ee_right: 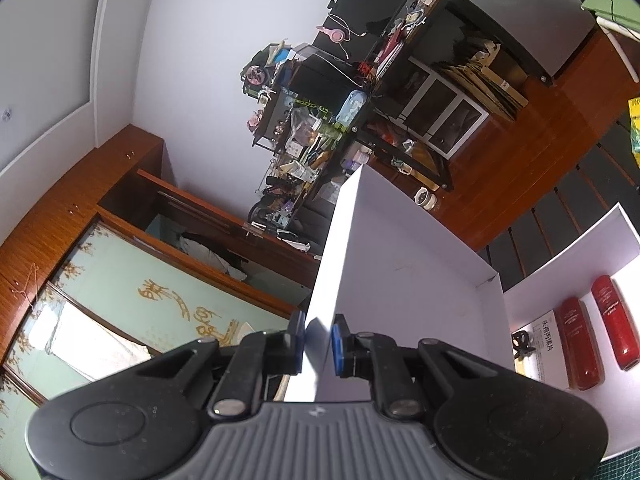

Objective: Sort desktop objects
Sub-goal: 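Swing the held white lid up and over the white box, then rotate the white lid flat above the box opening with the right gripper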

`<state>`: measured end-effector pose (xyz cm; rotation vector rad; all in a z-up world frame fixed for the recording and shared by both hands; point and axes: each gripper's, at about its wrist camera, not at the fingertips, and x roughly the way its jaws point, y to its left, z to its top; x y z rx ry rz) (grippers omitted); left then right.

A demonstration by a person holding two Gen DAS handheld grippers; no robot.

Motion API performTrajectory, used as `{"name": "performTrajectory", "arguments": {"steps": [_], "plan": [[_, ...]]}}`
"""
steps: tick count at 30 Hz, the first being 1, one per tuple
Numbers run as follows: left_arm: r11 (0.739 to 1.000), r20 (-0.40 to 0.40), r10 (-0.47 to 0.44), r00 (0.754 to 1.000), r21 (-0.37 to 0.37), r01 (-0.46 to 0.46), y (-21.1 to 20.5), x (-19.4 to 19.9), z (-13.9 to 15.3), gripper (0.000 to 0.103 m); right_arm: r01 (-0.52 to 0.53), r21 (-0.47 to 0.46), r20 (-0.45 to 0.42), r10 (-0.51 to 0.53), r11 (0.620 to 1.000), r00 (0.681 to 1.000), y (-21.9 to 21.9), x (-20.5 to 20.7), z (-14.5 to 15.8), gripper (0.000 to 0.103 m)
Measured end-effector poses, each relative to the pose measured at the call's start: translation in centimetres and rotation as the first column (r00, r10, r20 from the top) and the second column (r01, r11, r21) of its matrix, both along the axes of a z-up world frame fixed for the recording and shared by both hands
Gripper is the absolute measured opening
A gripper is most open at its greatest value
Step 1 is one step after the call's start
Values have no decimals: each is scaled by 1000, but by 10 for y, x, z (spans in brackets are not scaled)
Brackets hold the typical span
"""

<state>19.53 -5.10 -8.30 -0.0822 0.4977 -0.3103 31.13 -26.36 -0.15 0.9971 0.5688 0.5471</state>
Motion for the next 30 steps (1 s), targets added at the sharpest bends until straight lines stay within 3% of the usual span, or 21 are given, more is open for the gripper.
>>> {"name": "performTrajectory", "arguments": {"steps": [5, 10, 22, 25, 28, 30], "plan": [[999, 25, 16, 1000, 48, -17, -6, -2, -2, 46, 0, -25, -8, 0, 1000, 1000, -2, 1, 4, 14], [993, 38, 31, 999, 109, -35, -11, -4, -5, 34, -4, -74, -23, 2, 997, 1000, 1, 1, 13, 14], [980, 75, 68, 995, 184, -81, -21, -8, -10, 33, -33, -275, -98, 6, 961, 995, 23, 2, 51, 20], [973, 91, 79, 993, 212, -97, -25, -9, -11, 34, -40, -352, -124, -5, 935, 992, 34, 3, 64, 23], [968, 99, 89, 991, 227, -109, -27, -10, -12, 34, -45, -439, -174, -35, 897, 984, 46, 5, 78, 33], [965, 103, 92, 990, 238, -114, -28, -11, -12, 34, -58, -478, -211, -51, 877, 976, 54, 6, 87, 34]]}}
